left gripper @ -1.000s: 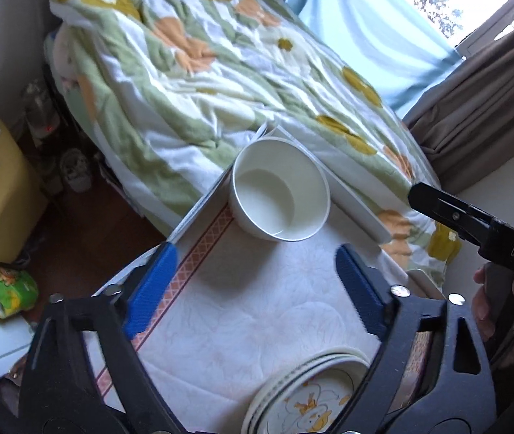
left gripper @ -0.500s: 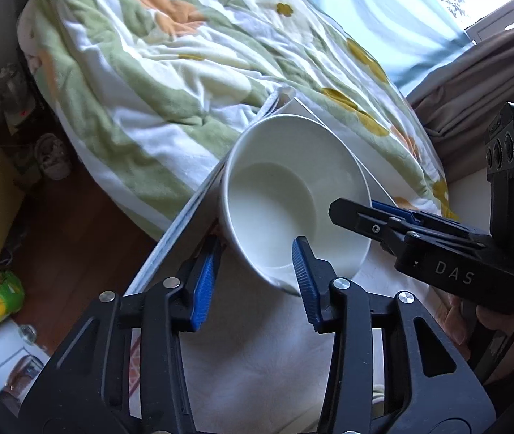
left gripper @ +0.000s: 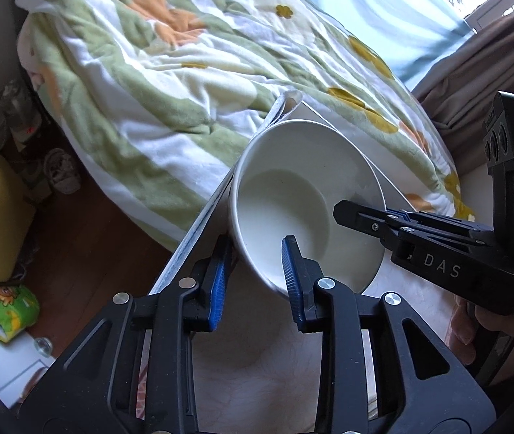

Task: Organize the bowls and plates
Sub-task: 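Lift the small white bowl with both tools and carry it toward the pink dish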

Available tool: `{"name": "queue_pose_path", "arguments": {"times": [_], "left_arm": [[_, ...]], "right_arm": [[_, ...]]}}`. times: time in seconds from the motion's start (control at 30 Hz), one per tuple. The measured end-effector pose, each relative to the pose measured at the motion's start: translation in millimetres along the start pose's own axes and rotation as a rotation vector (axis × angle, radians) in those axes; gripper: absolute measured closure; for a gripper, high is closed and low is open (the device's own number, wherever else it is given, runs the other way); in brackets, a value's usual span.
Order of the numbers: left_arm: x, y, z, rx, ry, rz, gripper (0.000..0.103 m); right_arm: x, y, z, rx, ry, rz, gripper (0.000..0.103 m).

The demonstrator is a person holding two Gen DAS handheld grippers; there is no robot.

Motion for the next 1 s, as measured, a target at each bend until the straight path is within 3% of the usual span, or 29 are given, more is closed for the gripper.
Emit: {"name": "queue_pose_path", "arguments": {"times": [0.3,0.57,0.77,1.0], "left_arm": [[13,22,3,0.031,-0.051,-0.014,0.077],[54,68,18,0.081,-0.134,0.01,0.077],[110,102,54,0.097,-0.216,0.049,0.077],[199,123,125,0.079,-0.349,0.11,0.077]], "right_arm": [[-4,21,8,0.054,-0.04,-0.012,0.092],[-4,75,32,0.143,-0.085,-0.012,0.092],[10,132,77,0.224,-0.146,0.007,0.092],[52,196,166,0.302,-0.27,0.047,0.092]]}}
Point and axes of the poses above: each gripper's, at about its wrist camera, not at the fingertips, and y roughly against the way its jaws point, x to its right, z to its underside, the point moved 10 cm from there along -y, roughly the way its jaws point, and after that the axes turned 5 degrees about -x, right-handed, at the moved point
